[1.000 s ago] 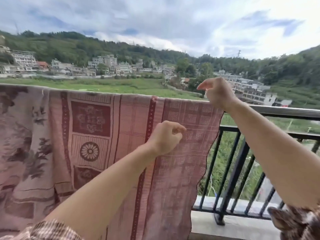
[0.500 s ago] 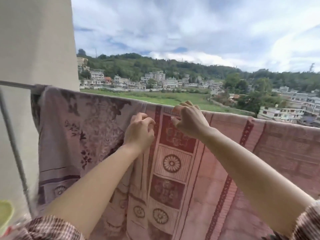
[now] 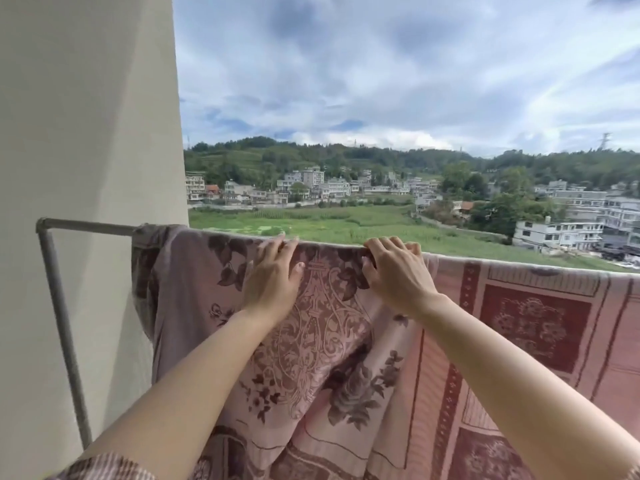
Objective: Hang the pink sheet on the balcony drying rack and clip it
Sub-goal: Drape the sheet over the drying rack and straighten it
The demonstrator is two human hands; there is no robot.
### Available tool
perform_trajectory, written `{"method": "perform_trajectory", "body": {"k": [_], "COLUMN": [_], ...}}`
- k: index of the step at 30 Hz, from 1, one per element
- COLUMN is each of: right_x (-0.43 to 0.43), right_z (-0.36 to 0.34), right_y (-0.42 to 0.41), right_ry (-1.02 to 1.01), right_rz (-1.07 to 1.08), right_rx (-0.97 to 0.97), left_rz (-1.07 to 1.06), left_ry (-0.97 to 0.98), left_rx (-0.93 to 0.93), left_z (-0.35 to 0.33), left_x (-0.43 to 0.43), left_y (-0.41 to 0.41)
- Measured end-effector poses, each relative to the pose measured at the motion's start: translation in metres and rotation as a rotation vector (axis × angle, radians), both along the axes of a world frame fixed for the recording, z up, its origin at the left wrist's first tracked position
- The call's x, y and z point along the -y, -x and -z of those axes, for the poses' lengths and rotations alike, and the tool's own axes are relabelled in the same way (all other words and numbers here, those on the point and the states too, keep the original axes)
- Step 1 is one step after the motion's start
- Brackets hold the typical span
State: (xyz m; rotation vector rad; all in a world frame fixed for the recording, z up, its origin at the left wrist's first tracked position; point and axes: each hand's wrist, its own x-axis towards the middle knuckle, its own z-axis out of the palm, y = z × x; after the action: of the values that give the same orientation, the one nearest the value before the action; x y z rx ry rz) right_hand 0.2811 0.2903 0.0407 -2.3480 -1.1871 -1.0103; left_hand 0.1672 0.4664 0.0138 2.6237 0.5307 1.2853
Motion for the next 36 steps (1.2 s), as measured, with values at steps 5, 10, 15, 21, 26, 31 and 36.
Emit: {"method": "perform_trajectory", "body": {"k": [5,10,15,21,26,31,36], "right_x": [0.014,0.042,0.039,0.038,-0.004,-0.087,-0.129], "right_z": [0.002,0.005,0.012,0.013,0.002,-0.003,-0.009], "right_y": [-0.011,-0.027,-0.026,-0.029,-0.013,0.021,0.031], "right_ry": [-0.075,-0.292,-0.338,-0.308,-0.293,-0.044,-0.076], "right_rz": [0.127,0.308,0.335,0.429,0.271,-0.034,-0.092], "right_rx": [-0.023,-0.079,-0.022,-0.020,-0.036,0.008,0.007], "left_rz": [0.176,0.278,0.202,-0.111,0.050,0.339,0.445], "left_ry": [-0.066,0.064,0.152,0.421,0.148,0.036,-0.012], "left_rx": [0.035,0.314,0.349,0.552,0.490,0.213,-0.064], "left_z": [-0.014,-0.013,-0.024,-0.021,0.002,0.026,0.039], "left_x": [-0.022,-0.034,-0.038,-0.112,-0.107,-0.086,-0.110], "left_y": [-0.034,-0.048,-0.041,-0.001,0.019,0.026,0.053]}}
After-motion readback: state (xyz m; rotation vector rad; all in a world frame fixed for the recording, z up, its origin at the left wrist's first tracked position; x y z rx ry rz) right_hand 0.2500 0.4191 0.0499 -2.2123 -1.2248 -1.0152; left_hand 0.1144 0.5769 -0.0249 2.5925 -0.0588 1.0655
